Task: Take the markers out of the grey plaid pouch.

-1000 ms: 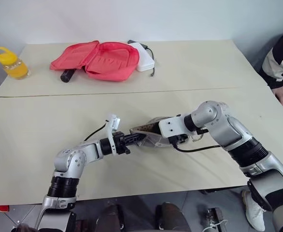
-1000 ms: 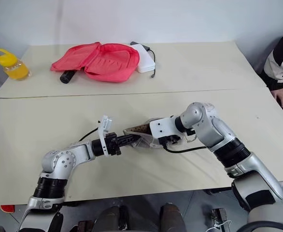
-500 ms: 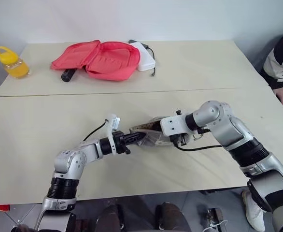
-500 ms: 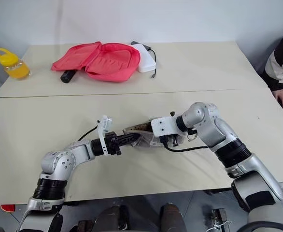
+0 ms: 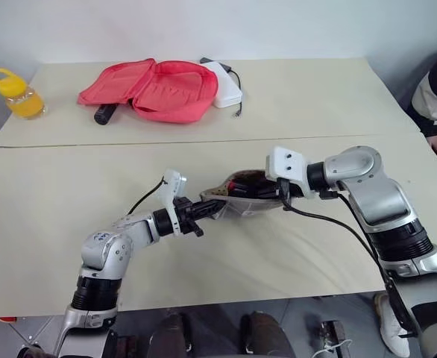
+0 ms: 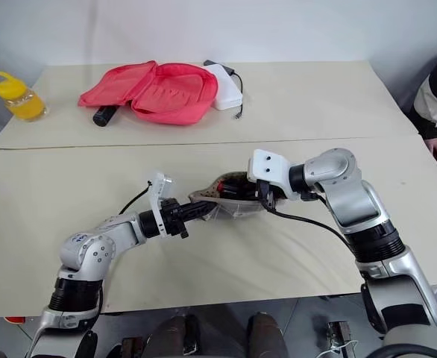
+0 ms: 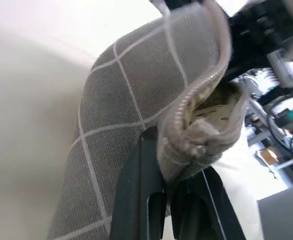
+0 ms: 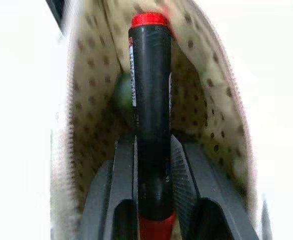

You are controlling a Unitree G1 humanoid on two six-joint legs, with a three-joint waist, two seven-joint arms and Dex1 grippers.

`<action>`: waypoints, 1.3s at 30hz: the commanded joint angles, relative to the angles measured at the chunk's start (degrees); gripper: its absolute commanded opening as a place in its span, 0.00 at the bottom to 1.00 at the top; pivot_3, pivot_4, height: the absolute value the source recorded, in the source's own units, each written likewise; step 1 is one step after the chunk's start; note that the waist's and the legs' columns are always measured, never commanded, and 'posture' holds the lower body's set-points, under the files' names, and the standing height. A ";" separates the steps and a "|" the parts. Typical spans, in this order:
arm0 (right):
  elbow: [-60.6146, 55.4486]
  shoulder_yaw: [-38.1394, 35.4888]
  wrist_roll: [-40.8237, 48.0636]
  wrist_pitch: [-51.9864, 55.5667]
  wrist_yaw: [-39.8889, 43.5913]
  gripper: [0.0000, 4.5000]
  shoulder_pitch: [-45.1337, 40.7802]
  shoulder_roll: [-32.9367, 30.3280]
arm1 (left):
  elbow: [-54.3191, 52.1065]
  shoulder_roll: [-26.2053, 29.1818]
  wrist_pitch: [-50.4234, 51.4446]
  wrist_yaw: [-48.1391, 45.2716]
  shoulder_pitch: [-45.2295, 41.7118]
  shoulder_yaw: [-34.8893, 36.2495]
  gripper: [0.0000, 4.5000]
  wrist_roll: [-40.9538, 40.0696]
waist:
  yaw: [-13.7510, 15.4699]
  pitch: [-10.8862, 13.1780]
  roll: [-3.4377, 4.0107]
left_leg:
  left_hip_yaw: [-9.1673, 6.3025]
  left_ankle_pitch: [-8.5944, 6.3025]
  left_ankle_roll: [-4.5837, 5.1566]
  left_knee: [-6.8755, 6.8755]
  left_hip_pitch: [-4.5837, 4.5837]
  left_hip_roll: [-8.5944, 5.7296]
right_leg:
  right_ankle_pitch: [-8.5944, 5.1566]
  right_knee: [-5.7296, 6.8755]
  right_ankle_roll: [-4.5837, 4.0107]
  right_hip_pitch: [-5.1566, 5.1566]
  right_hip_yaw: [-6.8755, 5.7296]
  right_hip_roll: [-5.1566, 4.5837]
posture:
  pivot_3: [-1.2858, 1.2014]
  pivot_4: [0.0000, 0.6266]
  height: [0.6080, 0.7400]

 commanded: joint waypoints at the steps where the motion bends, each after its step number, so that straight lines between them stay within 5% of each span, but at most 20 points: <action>1: -6.08 -2.28 5.17 1.92 3.28 0.12 0.96 -2.65 | 0.75 -0.59 -1.83 1.41 -0.89 1.39 0.00 1.18 | 0.32 0.00 0.00 | 0.00 0.00 0.00 0.00 0.00 0.00 | 0.00 0.00 0.00 0.00 0.00 0.00 | 0.52 0.24 1.00; 11: -2.00 -8.63 10.23 -3.97 -9.34 0.12 -7.14 8.59 | -1.35 0.52 -2.82 0.58 -0.65 -1.29 0.00 3.46 | 0.18 0.01 0.01 | 0.05 0.03 -0.04 0.00 -0.02 0.03 | 0.00 0.05 0.00 -0.09 0.03 0.04 | 0.52 0.24 1.00; 18: 11.84 -11.38 2.85 -12.08 -14.94 0.12 -15.70 1.86 | -1.01 1.56 -3.03 -0.40 0.55 -0.84 0.00 3.68 | 0.56 0.02 0.00 | 0.03 0.00 0.00 0.02 -0.14 -0.04 | 0.01 0.00 0.01 -0.11 -0.02 -0.03 | 0.52 0.24 1.00; 25: 25.10 -2.28 -13.06 -27.39 -17.86 0.12 -10.19 -6.35 | -2.34 0.87 -2.44 -0.51 1.37 -1.19 0.00 2.90 | -0.01 0.02 0.00 | 0.09 0.02 -0.03 -0.08 -0.09 0.02 | 0.00 -0.02 0.01 -0.13 0.00 0.05 | 0.52 0.24 1.00; 39: 44.57 1.31 -21.47 -38.67 -22.05 0.12 -7.67 -5.87 | -2.48 0.90 -1.89 -0.25 1.29 -0.73 0.00 2.72 | -0.23 0.07 0.07 | 0.13 0.04 -0.04 0.01 -0.08 0.02 | 0.00 0.03 0.01 -0.13 0.06 0.04 | 0.52 0.24 1.00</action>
